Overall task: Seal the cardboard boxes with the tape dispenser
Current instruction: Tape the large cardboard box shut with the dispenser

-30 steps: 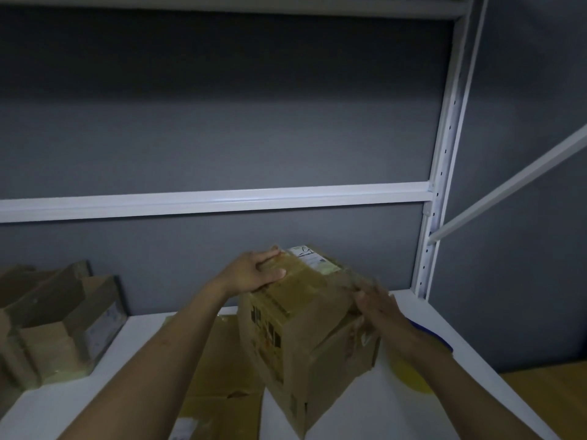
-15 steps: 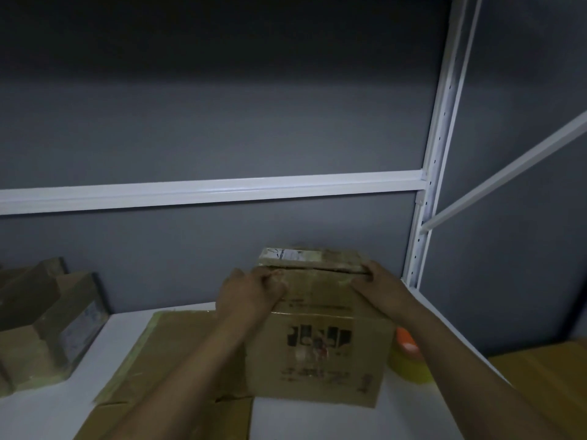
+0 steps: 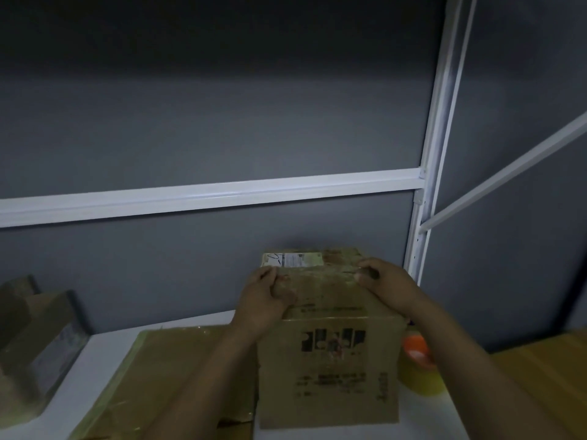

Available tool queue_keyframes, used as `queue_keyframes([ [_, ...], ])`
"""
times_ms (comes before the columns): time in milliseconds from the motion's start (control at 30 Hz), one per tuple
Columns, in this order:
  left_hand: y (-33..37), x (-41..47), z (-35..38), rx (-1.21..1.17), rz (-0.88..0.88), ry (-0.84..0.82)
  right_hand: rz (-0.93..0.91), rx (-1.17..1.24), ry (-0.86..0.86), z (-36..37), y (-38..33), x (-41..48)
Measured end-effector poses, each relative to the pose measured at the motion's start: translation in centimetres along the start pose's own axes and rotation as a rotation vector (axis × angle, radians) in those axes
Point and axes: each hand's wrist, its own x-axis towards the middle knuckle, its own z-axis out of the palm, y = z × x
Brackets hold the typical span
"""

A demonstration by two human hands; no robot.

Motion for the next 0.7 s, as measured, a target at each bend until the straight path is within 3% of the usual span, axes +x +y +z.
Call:
queue_keyframes([
  [133,1.2,0.0,-0.4,0.050,-0.017,-0.023,-0.011,0.002,-0.005,0.2,0.7,0.7],
  [233,3.2,0.0,0.3,0.544,0.062,0.062,-0.048,0.016,0.002,0.6,1.0,1.2],
  [300,4.6,0.2,1.6,0.711,0.166,0.047,-0.086,0.008,0.002,0.9,1.2,1.6],
  [433,6.3,1.2,4.0,0.600,0.130,-0.258,-0.126,0.070,-0.091,0.7,2.4,2.1],
  [500,6.6,1.4,4.2,0.618,0.089,-0.241,-0.135,0.121,-0.164,-0.3,3.7,2.1],
  [600,7.3,1.5,4.5,0.581,0.009,-0.194,-0.055,0.140,-0.042,-1.9,8.0,1.6],
  [700,8.3,1.7,5.4,0.545,-0.049,-0.142,0.131,-0.177,-0.038,-2.4,14.1,0.5],
])
